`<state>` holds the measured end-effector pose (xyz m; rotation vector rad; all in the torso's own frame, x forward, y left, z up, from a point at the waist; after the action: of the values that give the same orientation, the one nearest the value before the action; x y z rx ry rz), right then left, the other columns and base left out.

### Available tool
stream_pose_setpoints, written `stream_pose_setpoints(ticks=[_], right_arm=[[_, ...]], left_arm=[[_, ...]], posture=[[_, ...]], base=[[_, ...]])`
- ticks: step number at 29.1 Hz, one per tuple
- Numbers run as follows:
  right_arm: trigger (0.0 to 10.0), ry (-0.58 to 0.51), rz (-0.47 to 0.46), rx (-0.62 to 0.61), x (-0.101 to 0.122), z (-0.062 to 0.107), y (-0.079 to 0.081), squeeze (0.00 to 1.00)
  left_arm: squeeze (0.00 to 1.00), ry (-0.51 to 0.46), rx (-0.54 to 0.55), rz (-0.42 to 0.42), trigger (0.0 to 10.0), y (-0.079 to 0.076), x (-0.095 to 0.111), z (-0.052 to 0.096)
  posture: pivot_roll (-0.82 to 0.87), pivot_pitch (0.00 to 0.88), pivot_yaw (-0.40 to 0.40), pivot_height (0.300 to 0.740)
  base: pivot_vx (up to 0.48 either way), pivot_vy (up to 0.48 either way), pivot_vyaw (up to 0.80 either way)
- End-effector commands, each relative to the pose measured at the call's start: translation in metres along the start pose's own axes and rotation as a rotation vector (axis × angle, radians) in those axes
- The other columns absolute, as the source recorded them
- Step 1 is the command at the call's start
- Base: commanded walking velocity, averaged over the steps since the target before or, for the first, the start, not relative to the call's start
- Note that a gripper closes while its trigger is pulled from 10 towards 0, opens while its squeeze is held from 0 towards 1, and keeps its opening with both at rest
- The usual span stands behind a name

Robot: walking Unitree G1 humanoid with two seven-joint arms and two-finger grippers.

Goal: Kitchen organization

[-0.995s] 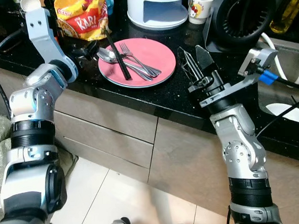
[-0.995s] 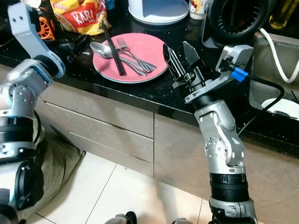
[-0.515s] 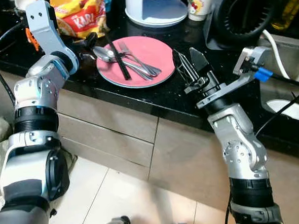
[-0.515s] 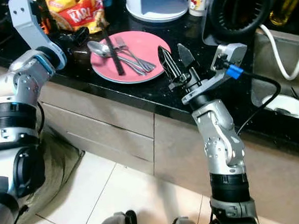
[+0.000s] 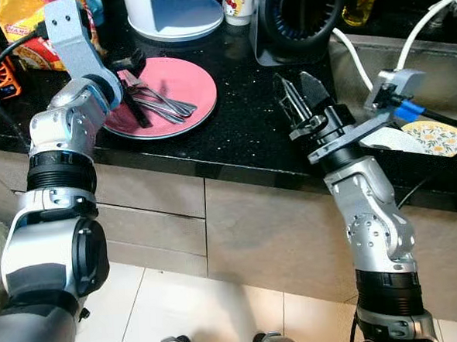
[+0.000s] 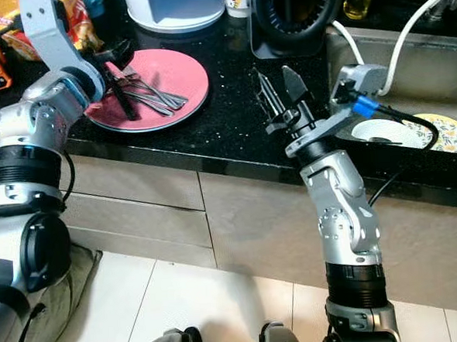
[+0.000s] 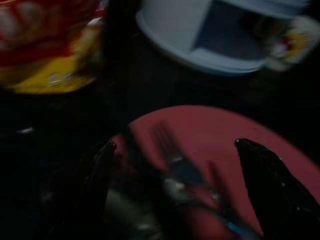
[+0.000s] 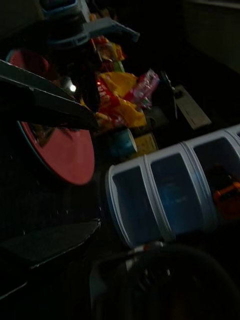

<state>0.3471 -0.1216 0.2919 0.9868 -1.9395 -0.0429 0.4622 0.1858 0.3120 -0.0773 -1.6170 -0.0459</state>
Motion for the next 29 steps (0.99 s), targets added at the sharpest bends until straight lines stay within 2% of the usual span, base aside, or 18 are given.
stream_pose_setpoints(ticks=[1, 4, 13, 15, 18, 23, 29], right_arm=[[10.0, -0.006, 0.013, 0.0, 0.003, -0.001, 0.001, 0.0], [10.0, -0.007, 0.014, -0.003, 0.003, -0.001, 0.0, 0.0], [10.0, -0.015, 0.013, -0.01, 0.005, -0.002, 0.001, 0.0], [10.0, -0.022, 0.016, -0.02, 0.007, -0.002, -0.001, 0.0], [10.0, -0.025, 0.017, -0.025, 0.008, -0.002, -0.001, 0.0], [10.0, -0.028, 0.02, -0.043, 0.008, -0.001, -0.003, 0.0], [10.0, -0.035, 0.025, -0.067, 0.009, -0.001, -0.005, 0.0]], left_arm=[[0.0, 0.011, 0.029, -0.013, 10.0, 0.001, 0.007, 0.0], [0.0, 0.016, 0.045, -0.015, 10.0, -0.004, 0.013, 0.0], [0.0, 0.069, 0.099, -0.022, 10.0, -0.003, 0.008, -0.005], [0.0, 0.108, 0.141, -0.052, 10.0, 0.0, 0.005, -0.006], [0.0, 0.111, 0.137, -0.059, 10.0, -0.001, 0.005, -0.006], [0.0, 0.189, 0.143, -0.12, 10.0, -0.005, -0.004, -0.008], [0.0, 0.268, 0.074, -0.221, 10.0, -0.023, -0.017, -0.01]], posture=[[0.05, 0.158, 0.013, 0.74], [0.05, 0.16, 0.013, 0.74], [0.05, 0.161, 0.013, 0.74], [0.04, 0.162, 0.015, 0.74], [0.04, 0.164, 0.017, 0.74], [0.04, 0.169, 0.023, 0.74], [0.04, 0.172, 0.027, 0.74]], base=[[0.0, 0.0, 0.0], [0.0, 0.0, 0.0], [0.0, 0.0, 0.0], [0.0, 0.0, 0.0], [0.0, 0.0, 0.0], [0.0, 0.0, 0.0], [0.0, 0.0, 0.0]])
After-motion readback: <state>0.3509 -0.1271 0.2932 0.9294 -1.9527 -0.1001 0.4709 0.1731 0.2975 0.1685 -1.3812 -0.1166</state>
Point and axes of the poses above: a point about 5 cm out from each wrist's last joint towards the gripper, its own z axis pointing back from the gripper into the wrist, its own x axis along the axis of the wrist's last joint, y = z × x, the point moved 5 cm from there along -z, pointing out of the wrist towards the gripper, and after that the axes turned 13 degrees about -z, right-handed, at the moved point
